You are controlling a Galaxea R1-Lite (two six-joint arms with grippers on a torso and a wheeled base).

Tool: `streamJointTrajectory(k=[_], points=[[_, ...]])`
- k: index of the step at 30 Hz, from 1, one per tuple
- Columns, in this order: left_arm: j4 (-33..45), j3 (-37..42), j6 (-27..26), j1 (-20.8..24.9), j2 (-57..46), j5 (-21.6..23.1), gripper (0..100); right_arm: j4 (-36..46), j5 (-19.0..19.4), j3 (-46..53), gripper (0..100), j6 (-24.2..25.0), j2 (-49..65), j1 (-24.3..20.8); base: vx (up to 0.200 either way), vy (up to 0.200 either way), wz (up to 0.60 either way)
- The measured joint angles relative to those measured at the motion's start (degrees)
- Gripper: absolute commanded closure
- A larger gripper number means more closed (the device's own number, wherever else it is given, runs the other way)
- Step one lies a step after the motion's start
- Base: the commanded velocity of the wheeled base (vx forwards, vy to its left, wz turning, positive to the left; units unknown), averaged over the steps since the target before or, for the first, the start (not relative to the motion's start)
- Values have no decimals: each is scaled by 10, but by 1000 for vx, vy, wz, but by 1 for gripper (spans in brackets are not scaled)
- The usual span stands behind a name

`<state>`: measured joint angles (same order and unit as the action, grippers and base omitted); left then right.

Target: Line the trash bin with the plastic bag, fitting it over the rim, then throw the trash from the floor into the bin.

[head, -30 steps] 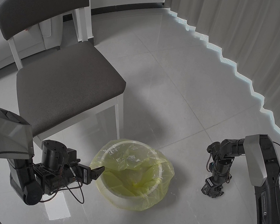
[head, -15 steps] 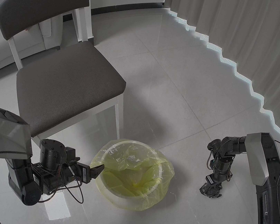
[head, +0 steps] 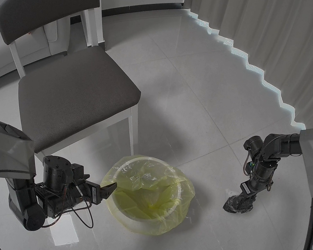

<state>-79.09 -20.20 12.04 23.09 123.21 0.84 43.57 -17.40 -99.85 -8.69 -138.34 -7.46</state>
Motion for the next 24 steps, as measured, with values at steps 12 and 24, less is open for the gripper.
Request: streamJointTrajectory(k=[12, 24], points=[[-66, 36, -2, -18, 0, -1, 0, -31, 0, 133, 100, -4, 240, -106, 0, 0, 0], [-99, 80, -2, -33, -1, -5, 0, -51, -1, 158, 100, -1, 389, -310, 0, 0, 0]])
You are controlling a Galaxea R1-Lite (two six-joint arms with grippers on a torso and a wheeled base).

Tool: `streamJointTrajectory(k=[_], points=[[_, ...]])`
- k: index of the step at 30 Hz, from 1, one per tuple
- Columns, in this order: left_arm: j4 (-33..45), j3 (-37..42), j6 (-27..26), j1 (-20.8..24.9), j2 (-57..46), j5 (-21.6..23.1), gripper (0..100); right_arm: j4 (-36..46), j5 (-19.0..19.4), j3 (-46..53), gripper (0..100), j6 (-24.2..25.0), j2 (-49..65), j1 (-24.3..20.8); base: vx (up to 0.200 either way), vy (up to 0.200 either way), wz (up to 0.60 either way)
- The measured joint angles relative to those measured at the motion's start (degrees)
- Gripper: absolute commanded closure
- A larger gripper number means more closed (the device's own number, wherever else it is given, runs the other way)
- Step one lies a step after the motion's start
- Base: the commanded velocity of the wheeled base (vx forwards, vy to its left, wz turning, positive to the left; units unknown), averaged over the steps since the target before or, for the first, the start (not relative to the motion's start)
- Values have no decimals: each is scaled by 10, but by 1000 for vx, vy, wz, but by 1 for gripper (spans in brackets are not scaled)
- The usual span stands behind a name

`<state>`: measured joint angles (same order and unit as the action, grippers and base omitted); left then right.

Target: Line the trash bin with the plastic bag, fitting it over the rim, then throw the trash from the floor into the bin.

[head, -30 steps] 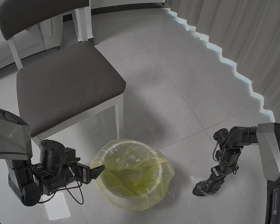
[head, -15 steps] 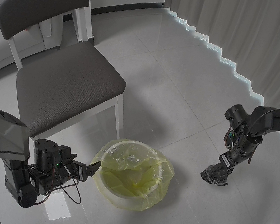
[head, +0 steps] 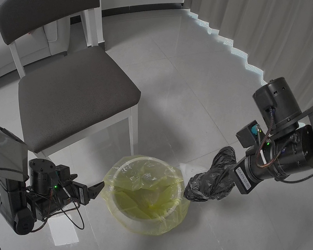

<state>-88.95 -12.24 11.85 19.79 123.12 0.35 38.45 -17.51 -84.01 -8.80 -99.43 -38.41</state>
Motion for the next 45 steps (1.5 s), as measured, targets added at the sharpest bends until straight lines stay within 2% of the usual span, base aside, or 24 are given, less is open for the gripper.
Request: streamJointTrajectory(k=[6, 19, 35, 45], points=[[0, 3, 0, -12, 0, -10, 0, -58, 0, 2, 100, 1, -2, -57, 0, 0, 0], [0, 5, 2, -25, -31, -12, 0, -97, -8, -8, 100, 11, -51, -115, 0, 0, 0], [0, 14, 4, -23, -35, -20, 0, -99, -9, 19, 100, 16, -54, -142, 0, 0, 0], [0, 28, 4, -17, -42, -19, 0, -114, -7, 13, 100, 16, -108, -158, 0, 0, 0]])
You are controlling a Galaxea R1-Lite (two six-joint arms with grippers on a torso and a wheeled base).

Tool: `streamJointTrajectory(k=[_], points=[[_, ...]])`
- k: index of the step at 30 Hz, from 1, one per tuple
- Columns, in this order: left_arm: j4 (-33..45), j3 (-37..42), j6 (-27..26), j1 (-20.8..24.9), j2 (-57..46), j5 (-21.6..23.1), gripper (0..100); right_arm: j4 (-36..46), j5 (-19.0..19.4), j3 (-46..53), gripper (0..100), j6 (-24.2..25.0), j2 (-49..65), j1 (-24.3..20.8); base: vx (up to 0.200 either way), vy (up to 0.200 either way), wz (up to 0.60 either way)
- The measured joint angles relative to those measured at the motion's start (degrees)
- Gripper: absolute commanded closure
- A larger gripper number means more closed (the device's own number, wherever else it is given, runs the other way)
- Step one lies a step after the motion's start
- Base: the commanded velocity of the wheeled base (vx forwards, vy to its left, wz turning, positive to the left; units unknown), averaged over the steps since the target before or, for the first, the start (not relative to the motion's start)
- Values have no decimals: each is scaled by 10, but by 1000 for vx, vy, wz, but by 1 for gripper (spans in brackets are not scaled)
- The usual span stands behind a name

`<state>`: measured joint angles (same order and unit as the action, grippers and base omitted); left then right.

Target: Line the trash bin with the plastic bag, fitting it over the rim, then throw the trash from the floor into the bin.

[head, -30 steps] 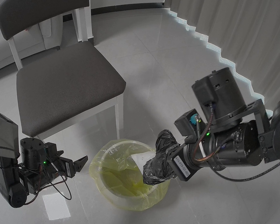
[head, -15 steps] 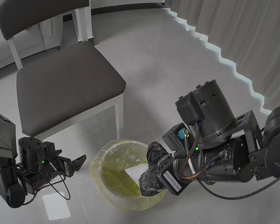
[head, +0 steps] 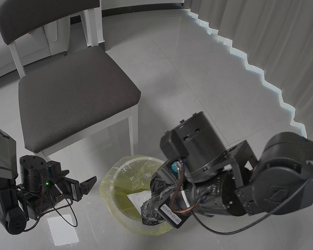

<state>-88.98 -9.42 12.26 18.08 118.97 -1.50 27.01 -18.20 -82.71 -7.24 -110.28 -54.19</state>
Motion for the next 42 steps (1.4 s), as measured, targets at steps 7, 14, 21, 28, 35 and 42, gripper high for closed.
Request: streamJointTrajectory(k=[7, 14, 21, 28, 35, 42], points=[[0, 20, 0, 9, -24, 3, 0, -1, 1, -31, 100, 0, -58, 5, 0, 0, 0], [0, 23, 1, 7, -31, 5, 0, 2, 13, -64, 100, -7, -109, 28, 0, 0, 0], [0, 24, 15, 7, -29, 4, 0, 2, 17, -106, 100, -17, -145, 52, 0, 0, 0], [0, 25, 19, 8, -28, 4, 0, -37, 7, -169, 100, -13, -190, 79, 0, 0, 0], [0, 29, 21, 6, -28, 4, 0, -140, -10, -221, 100, -4, -228, 98, 0, 0, 0], [0, 31, 25, 6, -26, 4, 0, -138, -20, -210, 100, -3, -235, 94, 0, 0, 0]])
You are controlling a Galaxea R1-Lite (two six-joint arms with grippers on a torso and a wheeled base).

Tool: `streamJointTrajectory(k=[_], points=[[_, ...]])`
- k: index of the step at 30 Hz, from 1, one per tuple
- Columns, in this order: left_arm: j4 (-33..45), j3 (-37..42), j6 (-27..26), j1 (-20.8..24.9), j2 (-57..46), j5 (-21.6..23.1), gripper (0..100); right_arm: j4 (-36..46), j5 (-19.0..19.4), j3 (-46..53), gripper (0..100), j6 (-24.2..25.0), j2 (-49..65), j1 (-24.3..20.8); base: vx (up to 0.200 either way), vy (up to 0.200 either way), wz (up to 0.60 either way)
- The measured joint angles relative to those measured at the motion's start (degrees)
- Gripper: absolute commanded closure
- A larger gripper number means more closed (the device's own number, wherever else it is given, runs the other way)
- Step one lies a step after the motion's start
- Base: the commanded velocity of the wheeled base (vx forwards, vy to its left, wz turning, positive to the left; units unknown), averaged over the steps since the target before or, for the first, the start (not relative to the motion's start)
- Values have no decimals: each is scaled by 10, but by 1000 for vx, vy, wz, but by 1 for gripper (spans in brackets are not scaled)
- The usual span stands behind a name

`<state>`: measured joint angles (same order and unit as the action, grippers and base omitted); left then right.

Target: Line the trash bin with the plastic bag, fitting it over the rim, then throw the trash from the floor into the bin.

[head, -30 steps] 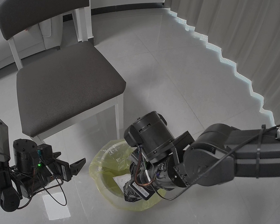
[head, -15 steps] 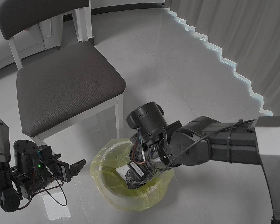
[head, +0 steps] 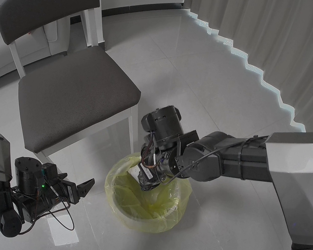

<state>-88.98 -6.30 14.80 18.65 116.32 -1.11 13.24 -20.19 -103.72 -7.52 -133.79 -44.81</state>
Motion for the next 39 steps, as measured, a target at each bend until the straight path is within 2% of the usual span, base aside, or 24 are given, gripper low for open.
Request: streamJointTrajectory(k=[8, 15, 31, 32, 39], points=[[0, 1, 7, 0, 2, 0, 0, 18, 0, 90, 100, 0, 12, -22, 0, 0, 0], [0, 2, 11, -1, 1, 0, 0, 20, 0, 125, 100, -6, 15, -37, 0, 0, 0], [0, 16, 13, 0, -9, -2, 0, 20, 0, 43, 100, -6, -57, -8, 0, 0, 0], [0, 16, 13, 0, -9, -2, 0, 20, 0, 43, 0, -6, -60, -7, 0, 0, 0], [0, 11, 13, 2, -9, -1, 0, 19, -1, 35, 0, 0, -72, 1, 0, 0, 0]])
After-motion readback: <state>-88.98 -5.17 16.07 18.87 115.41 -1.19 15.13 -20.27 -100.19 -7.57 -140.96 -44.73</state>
